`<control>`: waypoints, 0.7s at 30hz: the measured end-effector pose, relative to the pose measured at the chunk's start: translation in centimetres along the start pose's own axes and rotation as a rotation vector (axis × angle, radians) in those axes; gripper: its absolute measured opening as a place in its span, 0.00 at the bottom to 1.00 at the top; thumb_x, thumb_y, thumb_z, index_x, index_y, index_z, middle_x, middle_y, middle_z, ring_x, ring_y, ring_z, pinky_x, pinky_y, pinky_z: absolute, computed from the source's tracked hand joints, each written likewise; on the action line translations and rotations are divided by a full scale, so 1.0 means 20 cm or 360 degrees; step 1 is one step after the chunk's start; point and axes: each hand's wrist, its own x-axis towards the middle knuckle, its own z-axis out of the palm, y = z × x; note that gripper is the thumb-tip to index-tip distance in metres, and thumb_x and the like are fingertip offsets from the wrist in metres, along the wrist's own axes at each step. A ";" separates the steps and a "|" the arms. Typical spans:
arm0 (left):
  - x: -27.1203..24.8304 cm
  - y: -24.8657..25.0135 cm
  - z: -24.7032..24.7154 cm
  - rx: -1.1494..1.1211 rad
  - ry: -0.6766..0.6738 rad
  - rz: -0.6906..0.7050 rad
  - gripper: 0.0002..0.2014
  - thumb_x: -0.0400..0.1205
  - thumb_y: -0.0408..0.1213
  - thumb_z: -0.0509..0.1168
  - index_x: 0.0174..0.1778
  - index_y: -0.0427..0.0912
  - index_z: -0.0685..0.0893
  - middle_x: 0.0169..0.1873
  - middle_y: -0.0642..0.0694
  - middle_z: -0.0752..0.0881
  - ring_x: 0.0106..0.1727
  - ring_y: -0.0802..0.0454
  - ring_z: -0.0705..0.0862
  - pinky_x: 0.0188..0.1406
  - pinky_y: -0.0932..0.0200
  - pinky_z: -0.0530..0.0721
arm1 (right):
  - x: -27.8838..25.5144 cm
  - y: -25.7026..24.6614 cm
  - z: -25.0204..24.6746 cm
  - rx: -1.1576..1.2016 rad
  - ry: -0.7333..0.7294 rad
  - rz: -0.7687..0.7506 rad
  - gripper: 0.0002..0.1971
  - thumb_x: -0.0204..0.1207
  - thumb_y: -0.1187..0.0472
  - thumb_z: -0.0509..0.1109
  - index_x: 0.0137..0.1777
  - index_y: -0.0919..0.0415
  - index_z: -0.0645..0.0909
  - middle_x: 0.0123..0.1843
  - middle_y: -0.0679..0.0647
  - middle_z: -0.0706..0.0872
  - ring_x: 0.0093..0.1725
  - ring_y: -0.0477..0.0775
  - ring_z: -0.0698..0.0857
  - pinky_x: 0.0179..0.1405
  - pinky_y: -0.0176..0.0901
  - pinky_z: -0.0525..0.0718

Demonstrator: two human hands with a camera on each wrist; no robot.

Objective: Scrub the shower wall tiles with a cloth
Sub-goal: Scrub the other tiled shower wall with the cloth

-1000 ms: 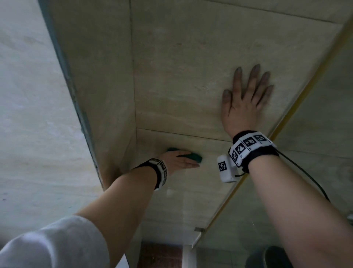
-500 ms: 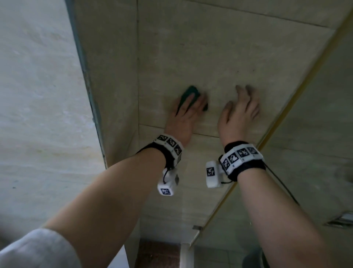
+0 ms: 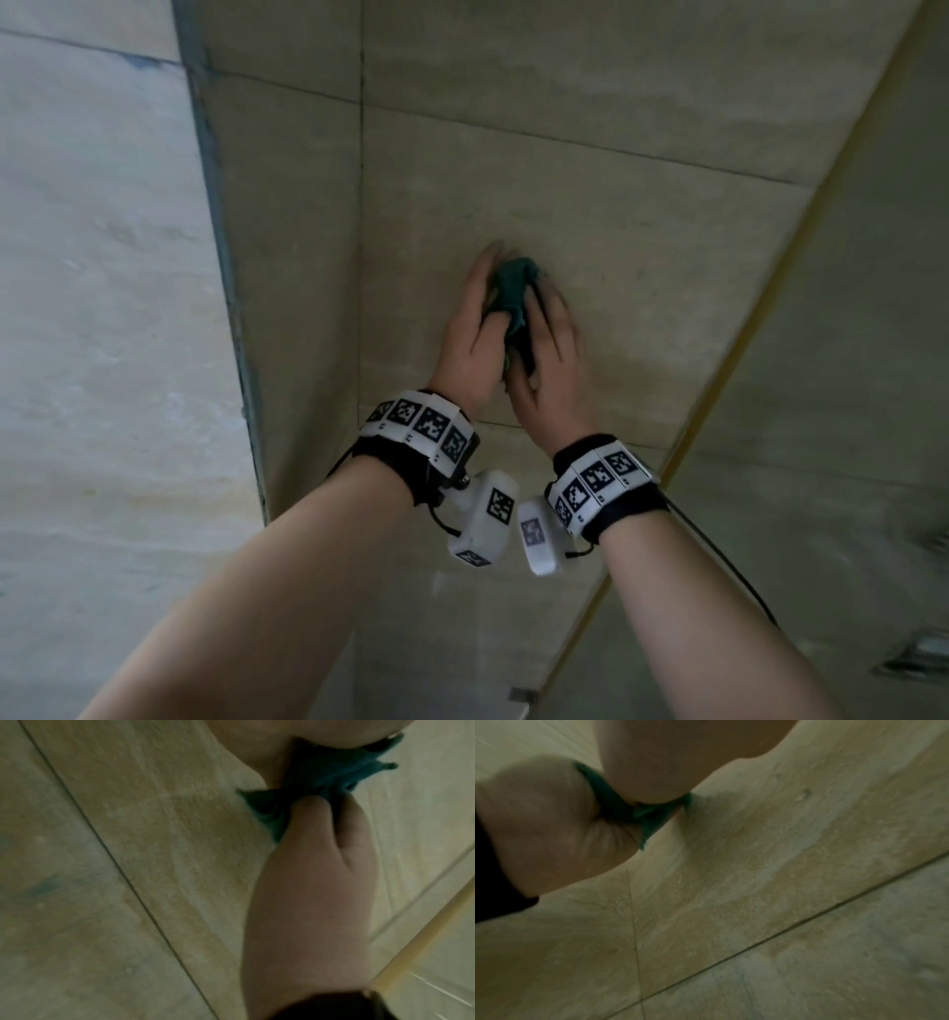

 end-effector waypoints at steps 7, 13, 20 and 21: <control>0.05 0.11 0.03 -0.0202 0.0089 -0.0068 0.16 0.82 0.19 0.50 0.54 0.42 0.76 0.47 0.50 0.82 0.43 0.71 0.82 0.45 0.72 0.79 | 0.11 0.01 -0.02 0.0073 0.0189 -0.0139 0.27 0.77 0.71 0.65 0.74 0.63 0.62 0.78 0.61 0.59 0.79 0.67 0.58 0.82 0.47 0.56; 0.10 0.16 -0.05 -0.0159 0.0386 0.0144 0.08 0.82 0.29 0.58 0.47 0.44 0.81 0.44 0.54 0.84 0.46 0.67 0.83 0.48 0.72 0.78 | 0.31 0.04 -0.02 -0.0170 0.0055 -0.0387 0.33 0.71 0.81 0.64 0.76 0.63 0.65 0.78 0.68 0.68 0.79 0.68 0.61 0.81 0.56 0.58; 0.07 -0.02 -0.12 0.0494 0.0777 0.0328 0.20 0.76 0.42 0.55 0.59 0.39 0.81 0.60 0.50 0.79 0.64 0.52 0.76 0.70 0.44 0.74 | 0.29 0.03 0.00 -0.0701 -0.0195 -0.0359 0.26 0.79 0.57 0.58 0.77 0.63 0.72 0.80 0.58 0.69 0.81 0.59 0.59 0.81 0.57 0.52; 0.07 -0.04 -0.13 0.0550 0.0798 0.0380 0.20 0.77 0.39 0.55 0.61 0.35 0.80 0.63 0.49 0.77 0.66 0.55 0.73 0.72 0.46 0.71 | 0.27 0.04 -0.01 -0.0731 -0.0140 -0.0266 0.26 0.81 0.54 0.56 0.77 0.62 0.71 0.81 0.59 0.67 0.81 0.59 0.58 0.81 0.57 0.50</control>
